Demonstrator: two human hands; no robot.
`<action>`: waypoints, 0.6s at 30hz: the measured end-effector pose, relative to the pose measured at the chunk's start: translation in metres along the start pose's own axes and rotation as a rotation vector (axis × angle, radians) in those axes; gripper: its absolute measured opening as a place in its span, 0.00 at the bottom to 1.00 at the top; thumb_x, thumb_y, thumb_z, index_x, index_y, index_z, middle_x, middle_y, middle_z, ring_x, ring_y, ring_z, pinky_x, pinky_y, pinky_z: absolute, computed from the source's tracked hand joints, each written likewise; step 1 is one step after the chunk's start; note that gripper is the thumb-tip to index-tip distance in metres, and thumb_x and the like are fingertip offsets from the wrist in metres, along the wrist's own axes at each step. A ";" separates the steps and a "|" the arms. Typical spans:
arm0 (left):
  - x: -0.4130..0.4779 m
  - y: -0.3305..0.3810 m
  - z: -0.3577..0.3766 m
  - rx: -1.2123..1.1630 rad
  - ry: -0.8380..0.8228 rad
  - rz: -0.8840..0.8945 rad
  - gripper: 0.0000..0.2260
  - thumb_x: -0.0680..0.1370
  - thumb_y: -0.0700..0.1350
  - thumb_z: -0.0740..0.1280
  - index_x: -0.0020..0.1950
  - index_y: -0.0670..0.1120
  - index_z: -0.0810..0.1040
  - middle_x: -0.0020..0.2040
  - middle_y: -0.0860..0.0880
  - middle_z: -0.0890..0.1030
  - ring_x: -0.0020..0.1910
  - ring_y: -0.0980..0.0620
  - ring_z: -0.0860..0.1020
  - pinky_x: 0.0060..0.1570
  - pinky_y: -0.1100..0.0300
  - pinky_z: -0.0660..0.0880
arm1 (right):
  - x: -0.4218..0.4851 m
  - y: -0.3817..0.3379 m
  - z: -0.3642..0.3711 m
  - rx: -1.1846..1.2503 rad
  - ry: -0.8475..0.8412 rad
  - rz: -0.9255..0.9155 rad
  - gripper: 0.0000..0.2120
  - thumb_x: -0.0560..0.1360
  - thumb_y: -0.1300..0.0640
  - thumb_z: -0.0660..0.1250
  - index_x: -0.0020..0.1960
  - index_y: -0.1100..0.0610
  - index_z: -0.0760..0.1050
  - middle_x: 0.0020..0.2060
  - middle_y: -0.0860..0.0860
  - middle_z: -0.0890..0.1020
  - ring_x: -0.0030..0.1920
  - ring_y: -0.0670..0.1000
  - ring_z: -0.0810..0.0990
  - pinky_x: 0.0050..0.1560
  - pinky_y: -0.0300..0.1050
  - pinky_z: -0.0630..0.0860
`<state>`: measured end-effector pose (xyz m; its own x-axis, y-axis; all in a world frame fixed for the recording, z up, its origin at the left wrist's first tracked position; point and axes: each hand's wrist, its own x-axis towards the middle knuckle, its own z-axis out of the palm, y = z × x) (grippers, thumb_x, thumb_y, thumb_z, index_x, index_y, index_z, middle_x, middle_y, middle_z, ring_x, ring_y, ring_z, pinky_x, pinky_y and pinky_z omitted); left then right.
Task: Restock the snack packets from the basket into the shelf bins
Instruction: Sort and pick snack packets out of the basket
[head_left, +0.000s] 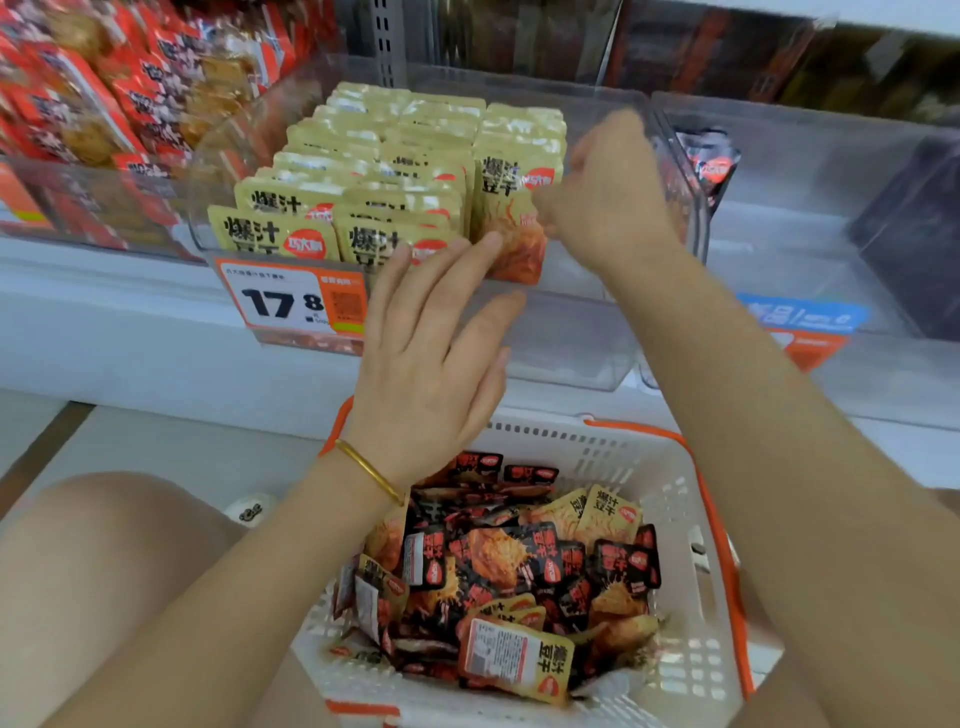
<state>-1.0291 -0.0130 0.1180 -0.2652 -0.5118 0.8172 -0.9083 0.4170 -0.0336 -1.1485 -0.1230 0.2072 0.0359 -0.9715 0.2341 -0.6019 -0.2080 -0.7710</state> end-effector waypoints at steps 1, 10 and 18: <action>-0.007 0.005 -0.003 -0.010 -0.005 0.012 0.11 0.77 0.39 0.61 0.58 0.41 0.75 0.66 0.37 0.73 0.64 0.39 0.69 0.66 0.41 0.62 | -0.026 -0.005 -0.012 0.083 0.031 -0.089 0.11 0.72 0.66 0.65 0.48 0.55 0.65 0.43 0.56 0.76 0.46 0.57 0.80 0.45 0.48 0.79; -0.061 0.025 0.017 -0.152 -0.563 -0.040 0.12 0.72 0.40 0.60 0.51 0.41 0.79 0.59 0.41 0.77 0.57 0.42 0.70 0.50 0.46 0.73 | -0.161 0.135 0.021 -0.073 -0.742 0.247 0.04 0.76 0.66 0.64 0.46 0.59 0.75 0.38 0.54 0.80 0.35 0.51 0.82 0.38 0.43 0.81; -0.092 0.040 0.045 -0.274 -0.877 0.048 0.09 0.72 0.38 0.68 0.52 0.41 0.80 0.58 0.40 0.78 0.54 0.38 0.77 0.47 0.44 0.78 | -0.218 0.242 0.087 -0.669 -1.311 0.125 0.11 0.75 0.55 0.67 0.42 0.64 0.74 0.41 0.59 0.78 0.39 0.55 0.74 0.37 0.47 0.69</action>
<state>-1.0554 0.0168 0.0152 -0.5524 -0.8291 0.0859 -0.8113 0.5585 0.1727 -1.2332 0.0281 -0.0819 0.4172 -0.4610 -0.7832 -0.8900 -0.3818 -0.2493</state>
